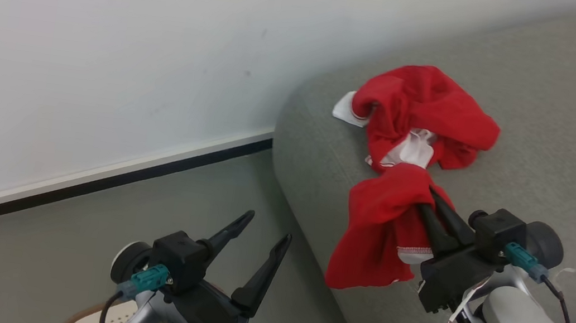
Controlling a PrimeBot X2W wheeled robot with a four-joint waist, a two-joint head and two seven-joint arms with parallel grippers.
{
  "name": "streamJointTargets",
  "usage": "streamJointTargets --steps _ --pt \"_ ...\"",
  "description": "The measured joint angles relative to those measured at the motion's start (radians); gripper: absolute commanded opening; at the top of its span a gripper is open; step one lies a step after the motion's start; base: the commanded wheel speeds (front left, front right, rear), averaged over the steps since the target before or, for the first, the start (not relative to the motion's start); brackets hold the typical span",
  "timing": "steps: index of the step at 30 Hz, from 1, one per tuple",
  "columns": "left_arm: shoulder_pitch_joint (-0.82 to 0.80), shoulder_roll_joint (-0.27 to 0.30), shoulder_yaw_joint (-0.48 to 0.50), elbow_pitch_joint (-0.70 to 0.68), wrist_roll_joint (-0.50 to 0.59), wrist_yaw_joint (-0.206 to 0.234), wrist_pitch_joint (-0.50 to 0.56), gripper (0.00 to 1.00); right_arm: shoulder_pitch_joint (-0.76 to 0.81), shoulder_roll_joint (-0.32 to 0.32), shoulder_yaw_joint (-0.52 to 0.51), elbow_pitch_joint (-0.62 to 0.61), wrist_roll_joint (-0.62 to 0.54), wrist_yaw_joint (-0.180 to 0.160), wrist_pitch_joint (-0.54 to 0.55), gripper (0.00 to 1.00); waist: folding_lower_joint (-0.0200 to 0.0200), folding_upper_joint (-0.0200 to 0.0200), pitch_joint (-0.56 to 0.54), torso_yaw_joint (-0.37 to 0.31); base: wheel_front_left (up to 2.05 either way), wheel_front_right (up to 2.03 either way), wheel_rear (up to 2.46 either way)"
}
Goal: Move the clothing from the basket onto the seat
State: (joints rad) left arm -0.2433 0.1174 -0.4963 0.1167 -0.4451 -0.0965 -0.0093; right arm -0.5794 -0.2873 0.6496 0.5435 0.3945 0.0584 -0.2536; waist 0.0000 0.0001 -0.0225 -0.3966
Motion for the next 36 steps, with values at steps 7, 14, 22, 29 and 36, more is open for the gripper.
streamJointTargets --steps 7,14,22,29,36 --pt "0.009 -0.01 -0.025 -0.006 0.006 0.001 -0.001 1.0 0.031 -0.047 -0.037 -0.056 -0.001 -0.023 0.0 0.0 0.0 0.0 0.021 -0.077 0.0 0.0 0.0" --pt "-0.018 -0.02 -0.036 0.004 0.008 0.0 0.0 1.0 0.048 -0.07 -0.07 -0.095 0.001 -0.041 0.0 0.0 0.0001 0.0 0.073 -0.122 0.0 0.0 0.0" --pt "-0.026 -0.008 -0.023 0.005 0.016 0.007 0.003 1.0 -0.012 -0.071 -0.094 -0.087 0.003 -0.03 0.0 0.0 0.0001 0.0 0.123 -0.14 0.0 0.0 0.0" --pt "-0.065 0.012 -0.005 -0.022 0.035 0.022 0.016 1.0 -0.198 -0.096 -0.139 -0.014 0.021 0.006 -0.003 0.0 0.0001 0.0 0.184 -0.132 0.0 0.0 0.0" --pt "-0.107 0.039 0.004 -0.064 0.054 0.028 0.04 1.0 -0.418 -0.128 -0.191 0.07 0.038 0.03 0.006 0.0 0.0002 0.0 0.259 -0.104 0.0 0.0 0.0"
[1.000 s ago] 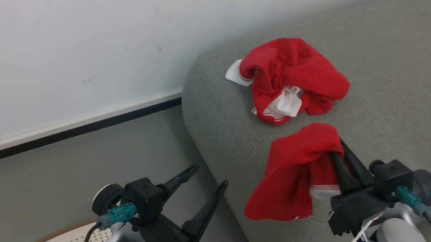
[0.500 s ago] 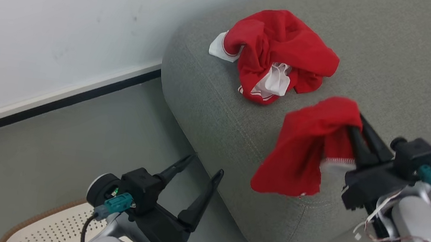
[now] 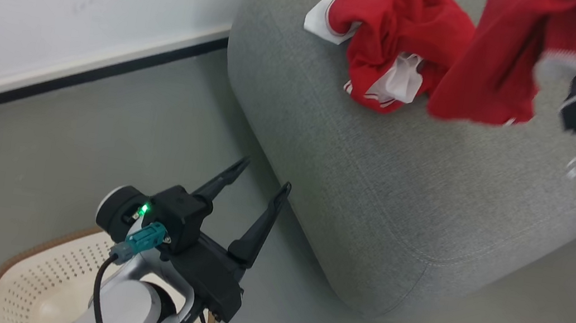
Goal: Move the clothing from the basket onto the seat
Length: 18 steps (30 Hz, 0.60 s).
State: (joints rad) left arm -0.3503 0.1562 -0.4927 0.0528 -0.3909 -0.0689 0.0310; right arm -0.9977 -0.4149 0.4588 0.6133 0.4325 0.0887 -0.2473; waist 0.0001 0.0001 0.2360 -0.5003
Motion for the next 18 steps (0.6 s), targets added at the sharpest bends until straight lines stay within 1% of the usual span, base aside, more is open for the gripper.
streamJointTargets --steps 5,12,16,18 --pt "-0.043 0.008 0.006 -0.031 0.02 0.008 0.019 1.0 -0.153 -0.042 -0.04 0.097 0.01 0.01 0.01 0.0 0.0001 0.0 0.063 0.026 0.0 0.0 0.0" --pt "-0.095 0.033 0.007 -0.067 0.039 0.007 0.043 1.0 -0.271 -0.101 -0.074 0.194 0.01 0.011 0.022 0.0 0.0 0.0001 0.153 0.079 0.0 0.0 0.0" --pt "-0.126 0.035 0.004 -0.095 0.049 0.006 0.056 1.0 -0.331 -0.137 -0.085 0.25 0.007 0.012 0.027 0.0 0.0 0.0001 0.204 0.116 0.0 0.0 0.0" --pt "-0.142 0.036 0.0 -0.104 0.051 0.005 0.064 1.0 -0.346 -0.144 -0.088 0.279 0.005 0.01 0.027 0.0 0.0 0.0001 0.23 0.134 0.0 0.0 0.0"
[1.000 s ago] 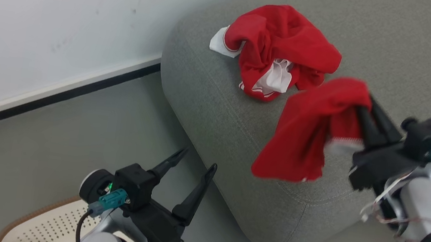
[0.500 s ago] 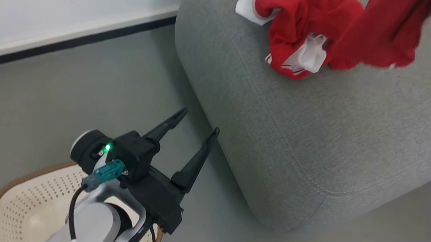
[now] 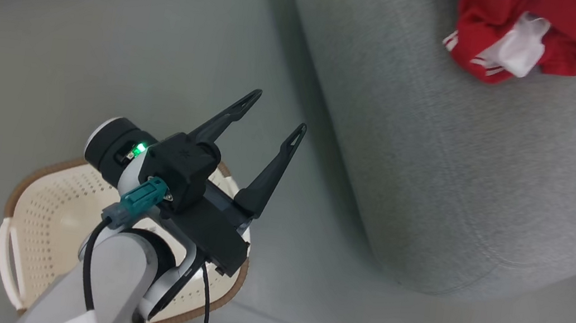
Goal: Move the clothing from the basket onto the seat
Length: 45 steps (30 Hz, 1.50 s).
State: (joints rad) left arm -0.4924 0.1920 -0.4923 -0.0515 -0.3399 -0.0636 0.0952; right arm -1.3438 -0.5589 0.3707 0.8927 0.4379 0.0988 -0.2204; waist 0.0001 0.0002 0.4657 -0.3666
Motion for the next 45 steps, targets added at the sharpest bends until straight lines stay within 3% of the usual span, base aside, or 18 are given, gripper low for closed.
streamJointTargets --steps 8,15,23,24,26,27,45 --pt "-0.046 0.007 -0.012 -0.025 0.035 -0.008 0.019 1.0 0.001 0.043 0.005 0.099 -0.007 -0.037 -0.002 0.0 0.0 0.0 0.102 0.057 0.0 0.0 0.0" --pt "-0.072 0.025 -0.024 -0.03 0.044 -0.017 0.026 1.0 0.021 0.128 0.02 0.179 -0.005 -0.037 -0.01 0.0 0.0 0.0 0.171 0.08 0.0 0.0 0.0" --pt "-0.085 0.019 -0.047 -0.026 0.048 -0.026 0.026 1.0 0.042 0.174 0.035 0.242 -0.005 -0.031 -0.019 0.0 -0.0001 0.0 0.19 0.063 0.0 0.0 0.0" --pt "-0.087 0.018 -0.05 -0.023 0.048 -0.026 0.026 1.0 0.043 0.176 0.036 0.248 -0.005 -0.028 -0.019 0.15 -0.0001 -0.0001 0.189 0.06 0.0 0.0 0.0" --pt "-0.095 0.016 -0.057 -0.017 0.048 -0.026 0.025 1.0 0.042 0.183 0.042 0.253 -0.006 -0.027 -0.02 0.64 -0.0001 -0.0001 0.186 0.053 0.0 0.0 0.0" --pt "-0.096 0.013 -0.058 -0.016 0.048 -0.029 0.02 1.0 0.042 0.186 0.045 0.255 -0.006 -0.022 -0.02 1.0 -0.0001 0.0 0.183 0.051 0.0 0.0 0.0" --pt "-0.092 -0.035 -0.065 0.112 0.022 -0.035 -0.071 1.0 0.09 0.264 0.1 0.274 -0.027 0.013 -0.029 1.0 -0.0002 -0.0001 0.069 -0.01 0.0 0.0 0.0"
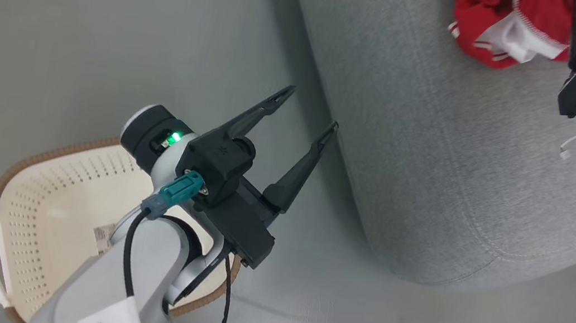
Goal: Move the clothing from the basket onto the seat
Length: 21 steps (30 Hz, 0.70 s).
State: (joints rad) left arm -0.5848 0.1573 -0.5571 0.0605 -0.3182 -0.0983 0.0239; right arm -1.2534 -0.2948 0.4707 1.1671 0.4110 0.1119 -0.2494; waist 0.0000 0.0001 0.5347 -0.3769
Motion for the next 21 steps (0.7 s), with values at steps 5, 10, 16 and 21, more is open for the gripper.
streamJointTargets --steps 5,10,16,21 --pt "0.002 -0.026 0.0 0.058 -0.017 0.0 -0.038 1.0 0.023 0.011 0.012 -0.017 0.0 0.004 0.0 1.0 -0.0001 0.0 -0.06 -0.009 0.0 0.0 0.0" --pt "0.027 -0.037 0.016 0.114 -0.044 -0.003 -0.082 1.0 0.082 0.04 0.018 -0.052 -0.003 0.009 -0.003 1.0 -0.0002 -0.0003 -0.127 -0.007 0.0 0.0 0.0" --pt "0.08 -0.044 0.055 0.168 -0.067 0.016 -0.134 1.0 0.161 0.056 0.018 -0.098 0.001 0.012 -0.005 1.0 -0.0003 -0.0003 -0.21 0.014 0.0 0.0 0.0" --pt "0.134 -0.053 0.082 0.208 -0.098 0.039 -0.173 1.0 0.262 0.084 0.023 -0.134 0.012 0.012 -0.005 1.0 -0.0003 -0.0003 -0.278 0.048 0.0 0.0 0.0"
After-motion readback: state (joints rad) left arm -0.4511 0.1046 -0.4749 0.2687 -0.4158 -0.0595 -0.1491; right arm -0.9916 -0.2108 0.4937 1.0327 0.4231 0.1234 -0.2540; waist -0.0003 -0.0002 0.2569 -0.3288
